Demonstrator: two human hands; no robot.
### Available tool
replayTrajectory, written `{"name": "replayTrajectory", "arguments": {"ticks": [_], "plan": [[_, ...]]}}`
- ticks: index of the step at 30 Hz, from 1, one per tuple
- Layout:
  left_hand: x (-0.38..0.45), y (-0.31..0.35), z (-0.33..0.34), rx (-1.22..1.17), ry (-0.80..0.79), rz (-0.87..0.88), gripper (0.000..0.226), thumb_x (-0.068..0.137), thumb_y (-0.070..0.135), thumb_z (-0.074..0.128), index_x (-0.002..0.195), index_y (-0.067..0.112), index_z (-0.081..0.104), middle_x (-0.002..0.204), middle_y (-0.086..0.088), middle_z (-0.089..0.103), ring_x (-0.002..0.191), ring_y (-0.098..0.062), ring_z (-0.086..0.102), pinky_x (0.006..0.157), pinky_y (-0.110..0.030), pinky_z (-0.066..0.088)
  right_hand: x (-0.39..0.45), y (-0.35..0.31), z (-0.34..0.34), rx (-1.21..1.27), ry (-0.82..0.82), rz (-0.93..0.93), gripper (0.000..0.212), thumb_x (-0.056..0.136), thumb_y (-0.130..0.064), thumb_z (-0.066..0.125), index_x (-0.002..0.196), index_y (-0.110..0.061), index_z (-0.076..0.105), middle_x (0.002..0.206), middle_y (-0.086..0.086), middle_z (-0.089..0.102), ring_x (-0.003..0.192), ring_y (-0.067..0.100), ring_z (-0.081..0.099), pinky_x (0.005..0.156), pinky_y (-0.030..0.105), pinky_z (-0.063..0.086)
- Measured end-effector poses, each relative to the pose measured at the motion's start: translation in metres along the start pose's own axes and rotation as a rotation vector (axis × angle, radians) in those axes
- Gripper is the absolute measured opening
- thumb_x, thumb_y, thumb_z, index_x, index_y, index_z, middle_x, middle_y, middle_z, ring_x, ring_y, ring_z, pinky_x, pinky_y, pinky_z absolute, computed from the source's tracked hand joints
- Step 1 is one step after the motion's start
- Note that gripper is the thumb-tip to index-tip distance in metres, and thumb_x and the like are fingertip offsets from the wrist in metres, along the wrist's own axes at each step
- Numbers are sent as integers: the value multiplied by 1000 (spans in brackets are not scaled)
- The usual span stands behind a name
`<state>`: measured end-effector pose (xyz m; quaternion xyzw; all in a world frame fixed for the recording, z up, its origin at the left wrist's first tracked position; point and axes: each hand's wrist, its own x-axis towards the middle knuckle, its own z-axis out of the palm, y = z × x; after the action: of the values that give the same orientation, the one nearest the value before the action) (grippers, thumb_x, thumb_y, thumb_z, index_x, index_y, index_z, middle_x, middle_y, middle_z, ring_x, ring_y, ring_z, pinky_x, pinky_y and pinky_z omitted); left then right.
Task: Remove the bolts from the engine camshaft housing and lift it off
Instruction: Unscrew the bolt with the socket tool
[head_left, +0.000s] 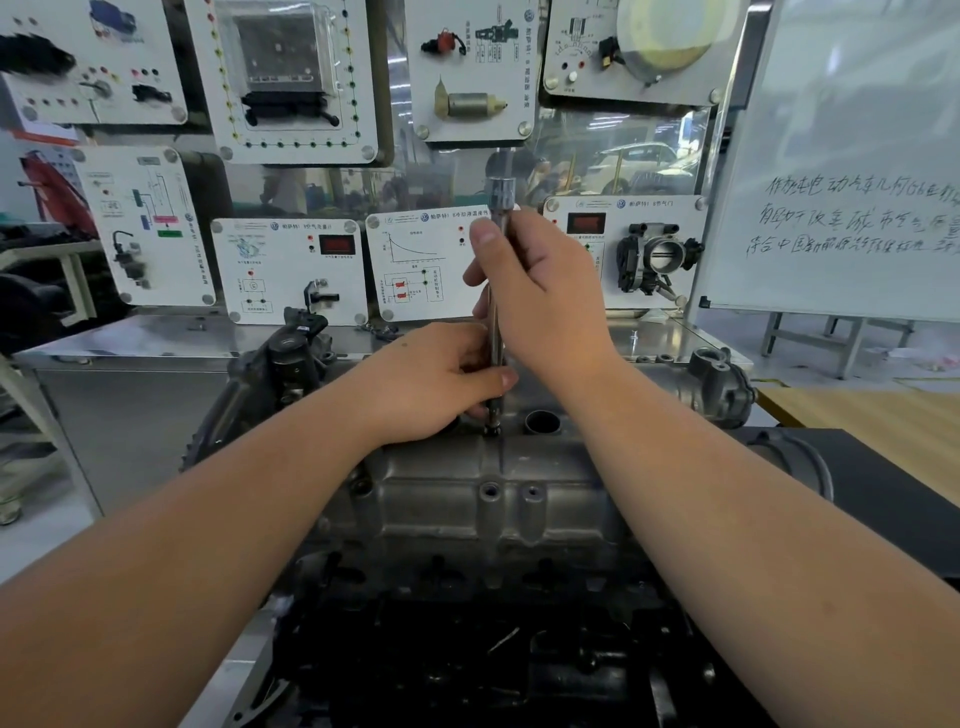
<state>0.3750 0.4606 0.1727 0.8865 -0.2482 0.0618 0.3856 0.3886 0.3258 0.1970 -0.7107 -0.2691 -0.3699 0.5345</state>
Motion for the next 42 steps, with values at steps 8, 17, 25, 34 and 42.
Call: {"name": "replayTrajectory", "arguments": {"ticks": [8,17,25,34,42], "plan": [[2,-1,-1,52,2,-15,16,99,29,64,105,14,65,91,1,74,73,-4,74,53,-9,46,0,-1,1,5,-14,3,20,95,-40,62,89,-21,61,76,5,69,64,23,66,61,37,55],[-2,1,-1,25,-30,12,8,102,22,58,104,20,66,99,5,75,78,0,72,56,-7,48,0,-1,2,67,-36,36,25,103,-29,46,81,-23,56,69,-4,68,52,15,65,50,21,46],[1,0,1,63,5,-3,19,98,33,65,105,16,65,93,-10,74,72,-6,74,54,-12,49,0,1,0,17,27,-8,14,96,-40,61,87,-32,53,74,4,69,58,15,66,58,33,56],[-2,3,0,62,5,-2,12,102,23,58,108,14,63,95,1,73,75,-2,73,54,-11,50,1,2,1,56,7,26,26,102,-36,47,90,-16,60,66,-4,69,51,12,64,51,25,49],[-4,5,0,19,11,15,5,101,23,61,101,19,64,92,3,72,74,2,71,54,-7,48,1,-1,0,48,48,42,24,103,-33,49,87,-20,60,69,-3,70,51,11,64,50,14,44]]}}
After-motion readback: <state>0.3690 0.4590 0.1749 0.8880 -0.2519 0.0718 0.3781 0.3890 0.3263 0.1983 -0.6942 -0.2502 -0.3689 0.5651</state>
